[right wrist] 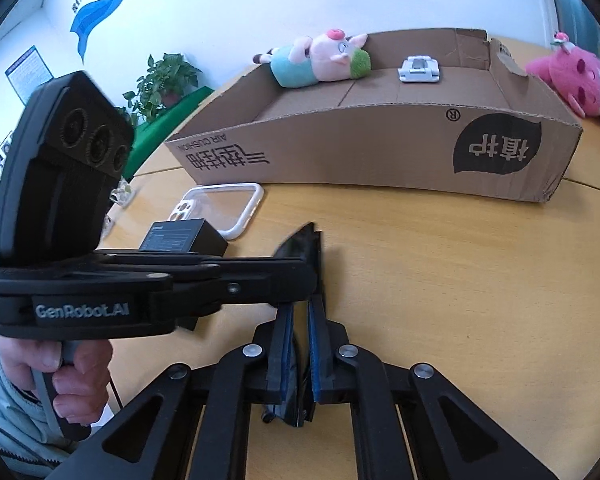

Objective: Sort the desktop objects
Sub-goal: 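Grasp the sunglasses with the left gripper while the right gripper holds them, then carry the sunglasses over the box with both grippers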

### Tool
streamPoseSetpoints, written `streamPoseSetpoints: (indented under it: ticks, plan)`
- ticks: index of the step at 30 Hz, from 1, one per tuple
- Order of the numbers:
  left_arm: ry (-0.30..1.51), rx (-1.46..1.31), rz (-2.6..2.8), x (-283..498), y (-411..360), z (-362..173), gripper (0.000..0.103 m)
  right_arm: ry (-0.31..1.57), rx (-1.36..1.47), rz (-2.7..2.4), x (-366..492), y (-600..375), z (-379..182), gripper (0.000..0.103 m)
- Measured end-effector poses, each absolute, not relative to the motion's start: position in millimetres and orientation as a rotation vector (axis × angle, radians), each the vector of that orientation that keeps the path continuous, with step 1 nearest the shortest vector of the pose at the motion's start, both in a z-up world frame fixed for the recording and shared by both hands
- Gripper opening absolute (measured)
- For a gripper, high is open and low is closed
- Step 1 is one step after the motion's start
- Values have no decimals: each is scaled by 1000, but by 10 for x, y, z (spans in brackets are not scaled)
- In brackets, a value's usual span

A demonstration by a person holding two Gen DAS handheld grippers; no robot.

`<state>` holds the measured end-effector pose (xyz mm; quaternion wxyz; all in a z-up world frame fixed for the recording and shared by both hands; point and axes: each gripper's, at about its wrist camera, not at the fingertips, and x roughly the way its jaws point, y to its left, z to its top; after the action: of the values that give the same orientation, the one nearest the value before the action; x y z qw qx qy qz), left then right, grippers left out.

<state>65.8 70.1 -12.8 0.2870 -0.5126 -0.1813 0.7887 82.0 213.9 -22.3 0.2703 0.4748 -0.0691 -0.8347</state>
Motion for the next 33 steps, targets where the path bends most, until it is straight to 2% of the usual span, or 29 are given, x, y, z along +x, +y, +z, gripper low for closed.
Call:
streamPoseSetpoints:
  ticks: [4,5,6,7,8,9,13,15,17,19,21,25,26,27,33]
  plan:
    - [-520,-1436,2124,677,571,-162,1,-279,1295,-2220,823,2299,-259,15]
    - [-522,-1443,2125,692,536,-164,5,-282,1293,-2217,851,2329,-253,34]
    - [-527,-1454,2126,716,512,-172,13,-272,1297,-2220,887,2354,-250,69]
    - [-526,-1466,2131,736,481,-187,21,-243,1305,-2229,950,2377,-255,85]
    - [-516,-1487,2142,748,463,-213,40,-224,1299,-2234,1004,2386,-258,100]
    - [-504,-1501,2152,754,454,-241,49,-211,1289,-2228,1055,2389,-266,100]
    - [-471,-1575,2119,724,527,-398,50,-138,1317,-2179,1165,2240,-409,98]
    - [-469,-1570,2097,734,565,-441,50,-91,1327,-2160,1172,2116,-485,85]
    - [-479,-1548,2079,745,588,-458,47,-19,1307,-2186,1198,2005,-496,82]
    - [-528,-1540,2023,741,596,-494,35,53,1291,-2207,1221,1926,-503,72]
    - [-527,-1540,2017,742,628,-511,32,120,1278,-2235,1245,1869,-500,45]
    - [-513,-1520,2037,785,641,-455,30,103,1269,-2248,1261,1895,-511,41]
    - [-525,-1511,2035,790,627,-447,30,77,1261,-2256,1266,1919,-498,33]
    - [-527,-1508,2037,798,620,-442,29,51,1258,-2264,1264,1953,-486,29]
    - [-524,-1490,2055,829,627,-398,28,-6,1265,-2258,1231,1994,-475,28]
